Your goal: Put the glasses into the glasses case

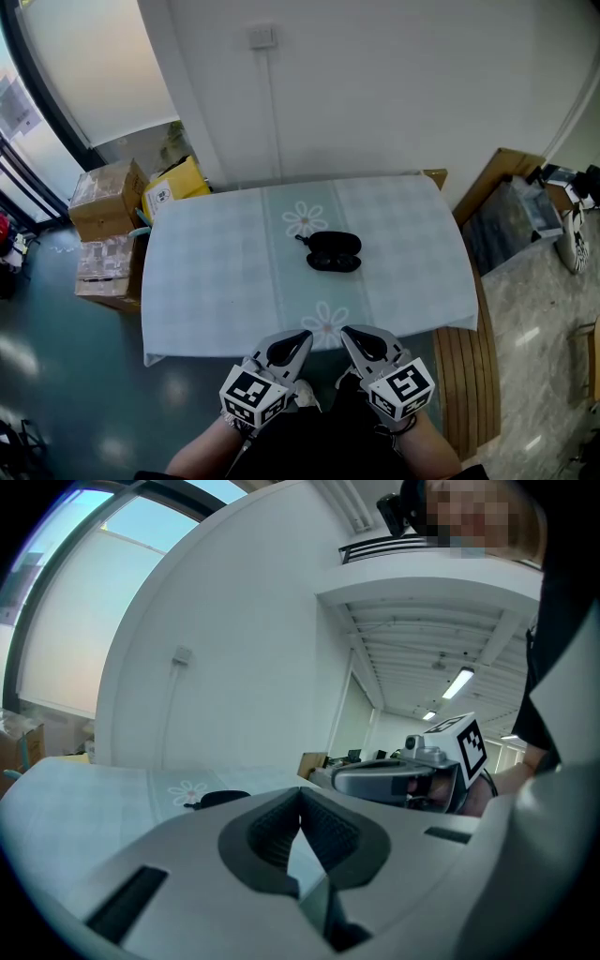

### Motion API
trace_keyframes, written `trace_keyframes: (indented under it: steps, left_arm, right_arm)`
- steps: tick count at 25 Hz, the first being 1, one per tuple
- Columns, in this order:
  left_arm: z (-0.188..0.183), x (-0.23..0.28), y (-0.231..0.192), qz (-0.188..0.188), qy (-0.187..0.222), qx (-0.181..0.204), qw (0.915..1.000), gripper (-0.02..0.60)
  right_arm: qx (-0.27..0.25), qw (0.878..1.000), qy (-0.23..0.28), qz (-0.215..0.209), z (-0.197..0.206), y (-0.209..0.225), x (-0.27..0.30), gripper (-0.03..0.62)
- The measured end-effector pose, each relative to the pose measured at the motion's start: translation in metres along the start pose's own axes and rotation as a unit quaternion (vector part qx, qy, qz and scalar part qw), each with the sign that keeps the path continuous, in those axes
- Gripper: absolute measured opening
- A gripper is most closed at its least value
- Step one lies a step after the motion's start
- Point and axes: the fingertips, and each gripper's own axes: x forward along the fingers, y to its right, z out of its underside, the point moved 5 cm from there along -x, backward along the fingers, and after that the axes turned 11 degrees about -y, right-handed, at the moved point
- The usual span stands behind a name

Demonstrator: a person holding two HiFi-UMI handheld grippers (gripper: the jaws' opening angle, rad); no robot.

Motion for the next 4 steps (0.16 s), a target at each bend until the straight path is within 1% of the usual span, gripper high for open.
trace_keyframes:
  steps: [4]
  left_arm:
    - [-0.0006, -0.0002, -0.0015, -0.001, -0.001, 0.002, 1.0000, 0.026]
  right_arm:
    - [-0.002, 1.000, 0.000, 0.001, -0.0004, 0.0006, 0.0012, 0.021]
